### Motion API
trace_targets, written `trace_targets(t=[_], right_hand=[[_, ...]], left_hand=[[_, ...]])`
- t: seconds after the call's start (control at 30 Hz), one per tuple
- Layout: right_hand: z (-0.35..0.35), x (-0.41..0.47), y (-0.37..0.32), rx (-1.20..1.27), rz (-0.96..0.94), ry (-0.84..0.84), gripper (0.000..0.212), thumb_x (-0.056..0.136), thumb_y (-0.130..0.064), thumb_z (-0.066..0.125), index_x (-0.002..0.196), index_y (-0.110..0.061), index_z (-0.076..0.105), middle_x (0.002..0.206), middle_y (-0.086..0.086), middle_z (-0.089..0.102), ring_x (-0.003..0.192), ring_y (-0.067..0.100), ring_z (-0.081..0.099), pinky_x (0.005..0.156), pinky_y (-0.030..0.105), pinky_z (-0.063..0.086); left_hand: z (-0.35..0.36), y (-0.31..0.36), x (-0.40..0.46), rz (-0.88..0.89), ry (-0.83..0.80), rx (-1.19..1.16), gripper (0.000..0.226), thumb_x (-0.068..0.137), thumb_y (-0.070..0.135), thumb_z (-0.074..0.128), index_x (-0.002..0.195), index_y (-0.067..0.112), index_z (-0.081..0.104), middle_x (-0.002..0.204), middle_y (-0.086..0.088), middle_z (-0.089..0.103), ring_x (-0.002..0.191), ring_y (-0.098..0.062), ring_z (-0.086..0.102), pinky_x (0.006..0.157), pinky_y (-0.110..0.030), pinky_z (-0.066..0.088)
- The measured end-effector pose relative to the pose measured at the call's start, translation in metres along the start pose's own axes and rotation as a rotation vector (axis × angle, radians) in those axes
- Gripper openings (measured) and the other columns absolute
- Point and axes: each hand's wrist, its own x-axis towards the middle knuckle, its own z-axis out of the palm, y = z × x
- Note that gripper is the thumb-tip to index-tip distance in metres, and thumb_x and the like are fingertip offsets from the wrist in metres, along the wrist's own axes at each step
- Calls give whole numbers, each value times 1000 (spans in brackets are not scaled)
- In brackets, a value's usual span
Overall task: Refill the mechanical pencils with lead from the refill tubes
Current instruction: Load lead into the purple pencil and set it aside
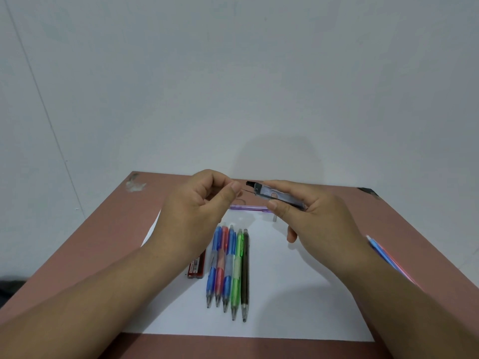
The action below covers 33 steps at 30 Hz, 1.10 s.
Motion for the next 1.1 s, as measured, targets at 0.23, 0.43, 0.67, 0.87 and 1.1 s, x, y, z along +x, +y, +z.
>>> trace_targets(t=[0.23,0.43,0.67,0.87,1.1], right_hand=[[0,0,1,14,10,8,31,96,-29,68,116,-53,70,88,-16,69,55,6,59,54,13,49],[0,0,1,8,6,7,32,96,-28,68,120,-48,69,94,-15,71,56,5,59,55,14,49],[-1,0,1,17,9,-3,33,97,-30,67,110,-60,65,95,-16,72,55,11,61,53,13,50],[-1,1,1,35,35,2,29,96,-31,67,114,-55,68,94,-15,73,54,14,64,52,14,51],[0,2,2,52,50,-9,28,97,-32,67,105,-59,64,99,-14,72,53,16,65,56,17,55]], left_hand=[[-1,-2,2,5,28,76,19,94,44,57,89,30,68,84,15,72,75,-3,66,63,-27,57],[-2,-2,3,1,39,89,21,96,44,56,89,27,66,84,19,72,74,0,66,59,-21,54],[-5,1,5,-18,108,19,20,99,39,55,87,25,65,87,15,73,75,-4,66,63,-28,53],[-12,1,8,3,166,-26,22,103,30,51,89,20,64,86,12,74,66,0,59,56,-19,50],[-10,0,9,21,157,-43,19,102,25,51,92,19,65,87,12,73,70,-2,60,56,-19,52]])
